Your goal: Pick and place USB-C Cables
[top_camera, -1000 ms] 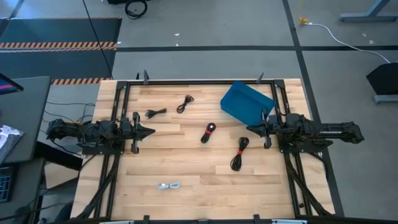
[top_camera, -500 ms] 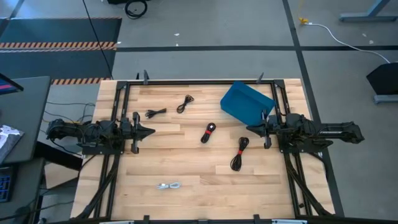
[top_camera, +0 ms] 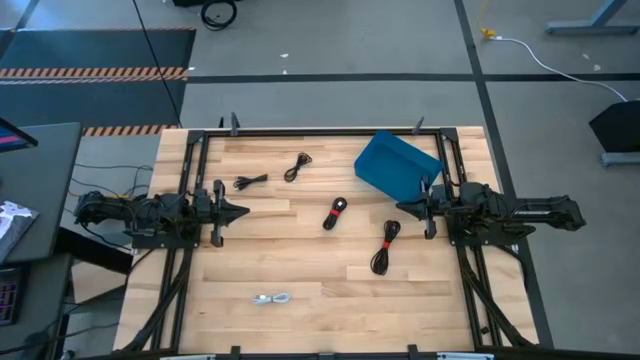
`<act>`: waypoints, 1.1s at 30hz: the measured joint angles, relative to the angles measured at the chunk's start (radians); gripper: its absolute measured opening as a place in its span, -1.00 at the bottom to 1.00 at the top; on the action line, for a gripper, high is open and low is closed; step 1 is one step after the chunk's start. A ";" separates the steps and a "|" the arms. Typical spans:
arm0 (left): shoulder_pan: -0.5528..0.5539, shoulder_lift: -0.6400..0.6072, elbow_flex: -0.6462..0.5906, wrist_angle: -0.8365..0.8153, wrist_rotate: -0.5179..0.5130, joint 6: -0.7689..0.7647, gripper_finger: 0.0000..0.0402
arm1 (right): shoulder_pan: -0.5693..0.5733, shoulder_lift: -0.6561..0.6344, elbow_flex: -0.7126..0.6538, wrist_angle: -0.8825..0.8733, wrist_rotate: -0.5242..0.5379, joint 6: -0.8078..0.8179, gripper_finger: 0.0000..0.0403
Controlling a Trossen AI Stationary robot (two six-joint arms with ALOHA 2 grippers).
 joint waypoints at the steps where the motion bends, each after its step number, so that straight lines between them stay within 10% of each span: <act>1: 0.000 0.000 0.000 0.000 0.000 0.000 -0.98 | 0.000 0.000 0.000 0.000 0.000 0.000 -0.95; 33: -0.001 0.000 0.000 0.086 0.000 -0.105 -0.98 | 0.001 0.000 0.000 0.071 0.003 -0.021 -0.95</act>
